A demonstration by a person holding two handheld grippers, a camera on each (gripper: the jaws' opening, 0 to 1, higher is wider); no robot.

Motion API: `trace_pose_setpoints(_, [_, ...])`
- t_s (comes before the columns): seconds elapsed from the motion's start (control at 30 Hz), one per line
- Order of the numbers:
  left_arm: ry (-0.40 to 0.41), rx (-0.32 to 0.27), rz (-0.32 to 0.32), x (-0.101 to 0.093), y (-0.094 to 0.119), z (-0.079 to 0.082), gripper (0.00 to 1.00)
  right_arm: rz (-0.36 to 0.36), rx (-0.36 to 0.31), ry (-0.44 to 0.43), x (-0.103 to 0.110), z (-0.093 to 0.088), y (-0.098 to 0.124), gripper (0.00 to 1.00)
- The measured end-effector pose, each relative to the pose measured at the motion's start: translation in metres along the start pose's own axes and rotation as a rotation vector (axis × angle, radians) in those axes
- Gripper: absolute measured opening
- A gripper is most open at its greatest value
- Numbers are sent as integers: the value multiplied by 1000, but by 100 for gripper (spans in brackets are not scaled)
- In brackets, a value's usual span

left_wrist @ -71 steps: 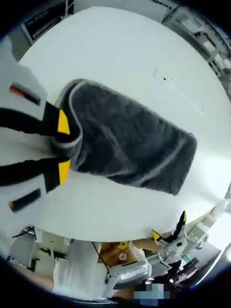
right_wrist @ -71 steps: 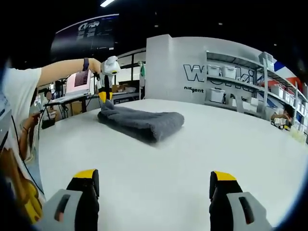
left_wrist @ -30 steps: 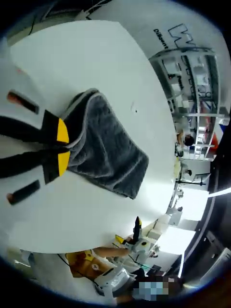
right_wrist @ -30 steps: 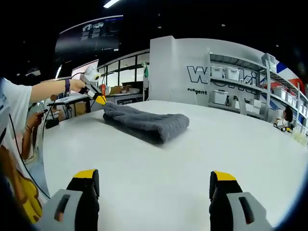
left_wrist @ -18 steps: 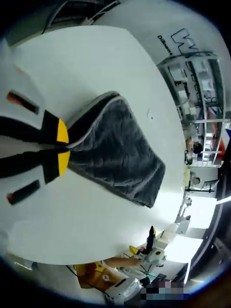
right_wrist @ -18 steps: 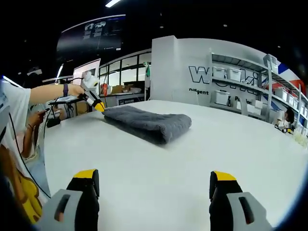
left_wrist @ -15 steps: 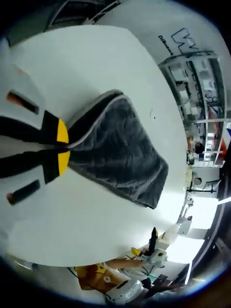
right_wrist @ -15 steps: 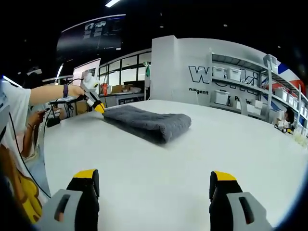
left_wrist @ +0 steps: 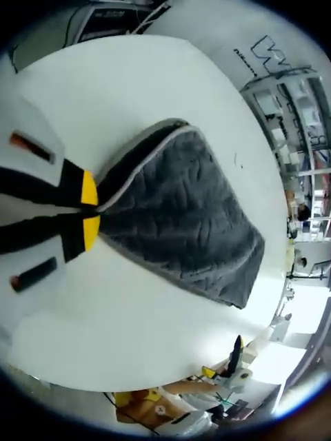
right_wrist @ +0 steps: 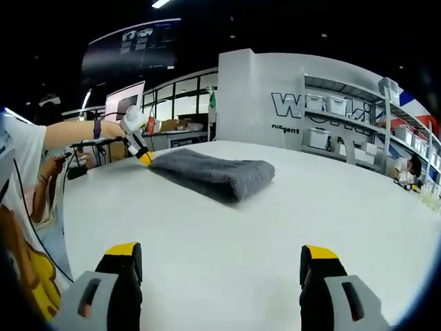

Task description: Fold the towel on the table until its edges align and the towel forms a compact rectangular stack.

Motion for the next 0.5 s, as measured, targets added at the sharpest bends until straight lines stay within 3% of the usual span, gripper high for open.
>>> trace_pose_setpoints(0.2, [34, 30, -5, 0, 0, -2, 4, 7, 0, 2, 2, 0, -1, 99])
trace_pose_setpoints(0.5, [12, -22, 24, 0, 6, 1, 9, 2, -1, -1, 0, -1, 1, 99])
Point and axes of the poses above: the point that each gripper's makers call its tool centre point, and the gripper's own axes: y roughly backward along the fingers, x roughly to its left, z roughly out of its top, the point moved 1 cm from there along y, roughly backward along the fingers, and after that the axes turned 5 degrees about -x, right-handed, at the moved point
